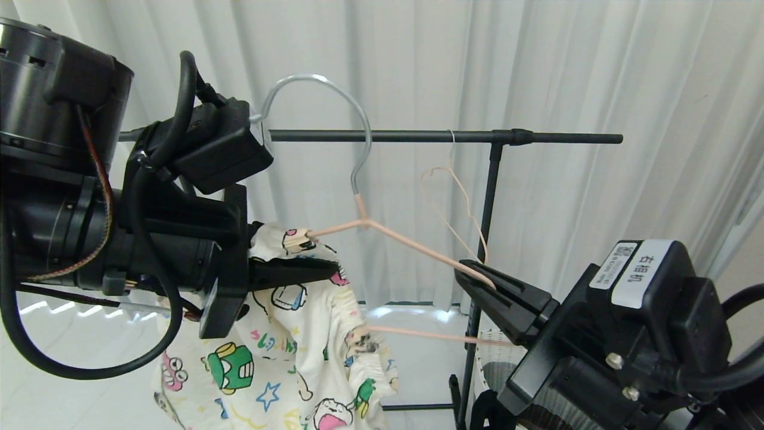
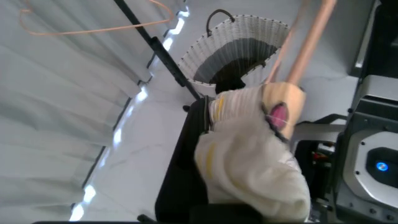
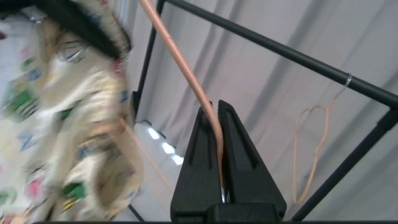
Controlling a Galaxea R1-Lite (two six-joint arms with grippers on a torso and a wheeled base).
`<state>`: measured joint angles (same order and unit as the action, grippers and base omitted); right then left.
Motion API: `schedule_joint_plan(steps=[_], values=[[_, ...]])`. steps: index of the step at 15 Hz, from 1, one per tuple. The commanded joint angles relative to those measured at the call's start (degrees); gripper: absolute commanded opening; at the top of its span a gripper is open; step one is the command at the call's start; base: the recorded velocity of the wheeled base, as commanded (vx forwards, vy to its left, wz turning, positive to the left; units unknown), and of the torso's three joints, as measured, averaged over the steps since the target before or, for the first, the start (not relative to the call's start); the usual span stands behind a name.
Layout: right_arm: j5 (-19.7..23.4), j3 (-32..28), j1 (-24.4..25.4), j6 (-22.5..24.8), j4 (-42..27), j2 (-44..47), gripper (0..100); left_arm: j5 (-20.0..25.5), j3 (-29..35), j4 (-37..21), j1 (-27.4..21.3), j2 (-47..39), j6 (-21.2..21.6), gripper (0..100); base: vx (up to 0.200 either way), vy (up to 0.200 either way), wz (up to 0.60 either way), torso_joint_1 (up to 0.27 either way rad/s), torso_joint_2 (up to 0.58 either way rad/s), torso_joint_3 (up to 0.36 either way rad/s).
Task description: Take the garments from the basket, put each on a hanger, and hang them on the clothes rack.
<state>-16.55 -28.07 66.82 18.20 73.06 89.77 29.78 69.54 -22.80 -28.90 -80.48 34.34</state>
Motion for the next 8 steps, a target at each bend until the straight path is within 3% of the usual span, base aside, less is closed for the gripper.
schedule_joint_plan(steps=[1,5,8], values=[[-0.14,0.3,-0.02,-0.01,0.15,-0.04,100,0.01,-0.01,-0.14,-0.01,-0.2,0.02,0,0.0,0.0,0.0,0.0,0.0,0.0],[-0.5,0.39,-0.72,0.52,0.07,-0.21,100,-0.07,-0.98,-0.14,0.25,-0.03,-1.47,0,0.0,0.0,0.0,0.0,0.0,0.0],[-0.76,0.92,-2.92,0.87,0.07,-0.91,100,-0.43,-3.44,-0.14,3.33,0.15,-1.65,0,0.0,0.0,0.0,0.0,0.0,0.0]])
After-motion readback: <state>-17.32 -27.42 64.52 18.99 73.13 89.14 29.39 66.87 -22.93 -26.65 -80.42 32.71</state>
